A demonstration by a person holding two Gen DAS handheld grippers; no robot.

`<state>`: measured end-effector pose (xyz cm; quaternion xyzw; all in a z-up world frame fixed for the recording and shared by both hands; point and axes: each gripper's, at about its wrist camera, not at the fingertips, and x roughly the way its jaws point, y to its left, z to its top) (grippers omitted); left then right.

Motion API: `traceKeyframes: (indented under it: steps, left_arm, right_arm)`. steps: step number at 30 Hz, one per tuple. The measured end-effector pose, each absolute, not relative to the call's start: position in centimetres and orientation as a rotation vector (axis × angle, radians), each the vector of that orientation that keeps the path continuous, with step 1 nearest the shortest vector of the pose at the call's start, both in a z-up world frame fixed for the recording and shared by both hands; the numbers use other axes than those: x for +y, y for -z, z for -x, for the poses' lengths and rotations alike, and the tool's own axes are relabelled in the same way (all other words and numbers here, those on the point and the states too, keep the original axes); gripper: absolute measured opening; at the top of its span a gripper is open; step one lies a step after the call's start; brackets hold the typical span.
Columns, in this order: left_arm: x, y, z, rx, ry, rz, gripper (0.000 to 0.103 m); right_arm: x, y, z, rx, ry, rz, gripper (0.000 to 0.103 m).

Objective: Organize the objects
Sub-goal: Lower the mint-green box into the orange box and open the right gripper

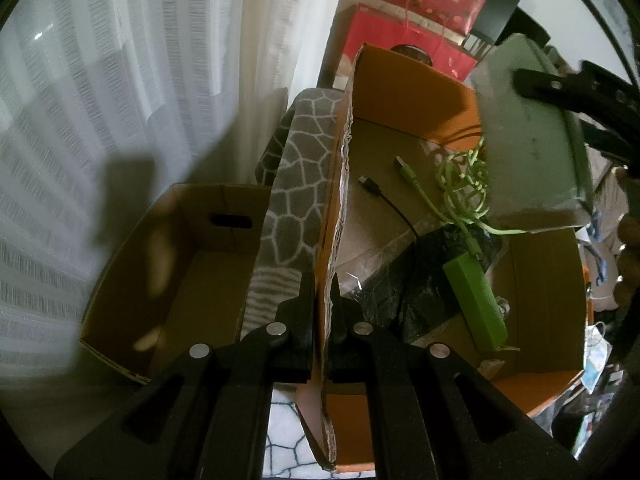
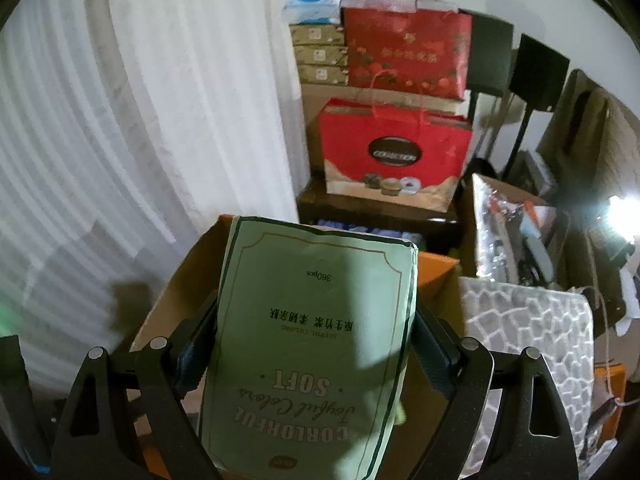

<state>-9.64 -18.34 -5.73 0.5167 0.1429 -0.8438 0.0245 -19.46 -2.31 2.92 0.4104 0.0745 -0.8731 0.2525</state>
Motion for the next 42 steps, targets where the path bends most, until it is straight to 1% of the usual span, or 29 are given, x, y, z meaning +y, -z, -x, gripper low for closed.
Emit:
traceKeyframes:
  steps: [8, 16, 21, 24, 27, 31, 42]
  left_arm:
    - [-18.4, 5.7, 9.6, 0.449, 2.609, -1.599, 0.004]
    - [-18.4, 5.7, 9.7, 0.456, 2.608, -1.599, 0.004]
    - [-18.5, 5.7, 9.7, 0.457, 2.608, -1.6, 0.004]
    - [-18.5, 5.8, 9.7, 0.454, 2.608, -1.6, 0.004]
    - [-18.4, 5.7, 9.7, 0.455, 2.605, -1.599, 0.004]
    - [-18.5, 5.7, 9.7, 0.462, 2.607, -1.601, 0.004]
    - [-18.6, 5.8, 9.6, 0.455, 2.606, -1.599, 0.004]
  right_arm:
    - [-5.3, -1.1, 19.8, 0.207, 2.347, -1.161, 0.088]
    - [-6.8, 1.0, 20.3, 0.151, 2.324, -1.206, 0.088]
    - [-7.2, 1.6, 20.6, 0.163, 2.327, -1.218, 0.091]
    - [-7.3, 1.9, 20.7, 0.142, 2.281, -1.247, 0.091]
    - [-7.4, 1.5, 20.3, 0.176, 2.307, -1.217, 0.093]
    - [-7.2, 0.3, 19.2, 0.206, 2.319, -1.161, 0.093]
    - [-4.5, -3.7, 16.5, 0.195, 2.367, -1.013, 0.093]
